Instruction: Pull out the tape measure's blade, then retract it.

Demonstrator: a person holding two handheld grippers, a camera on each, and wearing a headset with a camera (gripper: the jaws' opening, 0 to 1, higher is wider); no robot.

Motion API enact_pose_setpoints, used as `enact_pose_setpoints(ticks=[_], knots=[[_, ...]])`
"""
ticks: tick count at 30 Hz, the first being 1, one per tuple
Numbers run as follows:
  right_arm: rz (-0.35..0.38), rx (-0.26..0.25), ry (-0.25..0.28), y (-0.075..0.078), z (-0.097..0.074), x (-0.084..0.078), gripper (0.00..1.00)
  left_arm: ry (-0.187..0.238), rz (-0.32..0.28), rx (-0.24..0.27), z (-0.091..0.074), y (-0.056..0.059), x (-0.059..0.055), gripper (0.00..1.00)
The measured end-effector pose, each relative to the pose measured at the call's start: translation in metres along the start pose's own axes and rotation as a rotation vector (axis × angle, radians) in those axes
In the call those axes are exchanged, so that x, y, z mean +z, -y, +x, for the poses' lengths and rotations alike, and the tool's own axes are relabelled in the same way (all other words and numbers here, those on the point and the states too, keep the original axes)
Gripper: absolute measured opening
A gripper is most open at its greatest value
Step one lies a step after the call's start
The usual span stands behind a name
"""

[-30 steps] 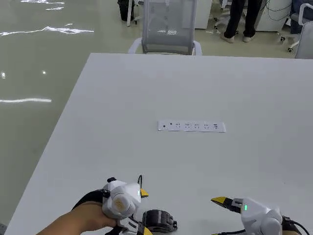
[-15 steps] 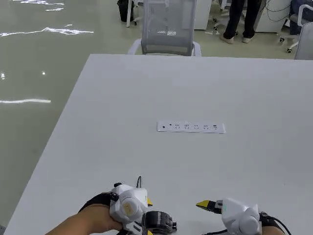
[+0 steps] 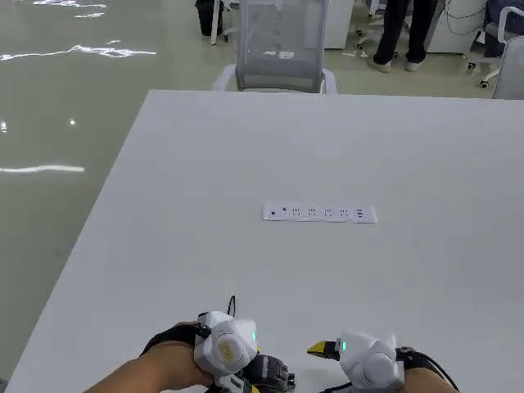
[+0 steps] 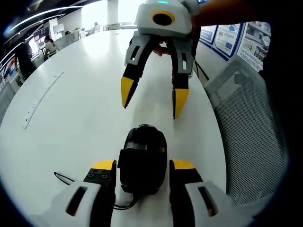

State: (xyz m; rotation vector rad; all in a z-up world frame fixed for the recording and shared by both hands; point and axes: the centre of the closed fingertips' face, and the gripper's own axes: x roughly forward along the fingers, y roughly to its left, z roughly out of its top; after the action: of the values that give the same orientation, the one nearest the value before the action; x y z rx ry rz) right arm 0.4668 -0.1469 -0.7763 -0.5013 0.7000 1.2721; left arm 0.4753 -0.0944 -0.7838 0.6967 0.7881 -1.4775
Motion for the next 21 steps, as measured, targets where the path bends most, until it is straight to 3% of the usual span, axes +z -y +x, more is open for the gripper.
enact_pose_setpoints(ticks=[8, 14, 21], knots=[[-0.012, 0.033, -0.035, -0.004, 0.016, -0.003, 0.45, -0.004, -0.017, -0.004, 0.005, 0.0, 0.003, 0.44], [-0.017, 0.043, -0.066, -0.002, 0.022, -0.007, 0.39, -0.035, 0.013, 0.009, 0.007, -0.002, 0.002, 0.37], [-0.046, 0.058, -0.104, -0.001, 0.027, -0.007, 0.29, -0.06, 0.021, 0.005, 0.011, -0.001, -0.001, 0.37]])
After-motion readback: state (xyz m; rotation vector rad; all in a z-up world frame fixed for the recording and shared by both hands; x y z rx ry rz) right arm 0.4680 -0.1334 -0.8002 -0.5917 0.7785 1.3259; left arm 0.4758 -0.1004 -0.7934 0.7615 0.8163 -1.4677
